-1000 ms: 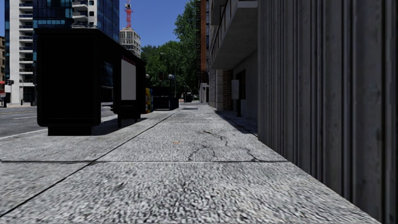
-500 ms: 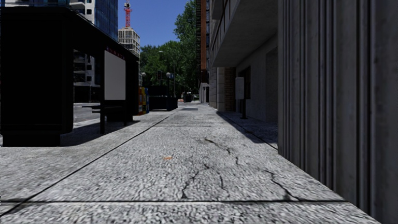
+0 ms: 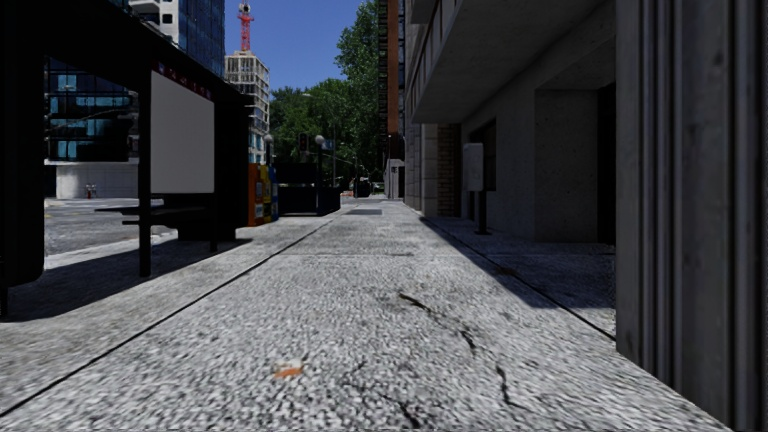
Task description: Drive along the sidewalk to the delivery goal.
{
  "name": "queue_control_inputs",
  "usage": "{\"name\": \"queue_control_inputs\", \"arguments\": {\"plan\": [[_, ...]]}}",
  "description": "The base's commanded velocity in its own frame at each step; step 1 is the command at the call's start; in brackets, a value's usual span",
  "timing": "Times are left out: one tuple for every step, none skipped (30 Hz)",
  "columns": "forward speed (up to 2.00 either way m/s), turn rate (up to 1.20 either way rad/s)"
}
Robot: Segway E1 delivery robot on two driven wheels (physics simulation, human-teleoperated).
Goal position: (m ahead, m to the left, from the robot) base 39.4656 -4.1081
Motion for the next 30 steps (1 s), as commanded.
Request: {"name": "queue_control_inputs", "arguments": {"plan": [[2.00, 0.00], [2.00, 0.00], [2.00, 0.00], [2.00, 0.00], [2.00, 0.00], [2.00, 0.00], [2.00, 0.00], [2.00, 0.00], [2.00, 0.00], [2.00, 0.00], [2.00, 0.00], [2.00, 0.00], [2.00, 0.00], [2.00, 0.00], [2.00, 0.00], [2.00, 0.00], [2.00, 0.00], [2.00, 0.00], [2.00, 0.00], [2.00, 0.00], [2.00, 0.00], [2.00, 0.00], [2.00, 0.00], [2.00, 0.00], [2.00, 0.00], [2.00, 0.00], [2.00, 0.00], [2.00, 0.00], [2.00, 0.00], [2.00, 0.00]]}}
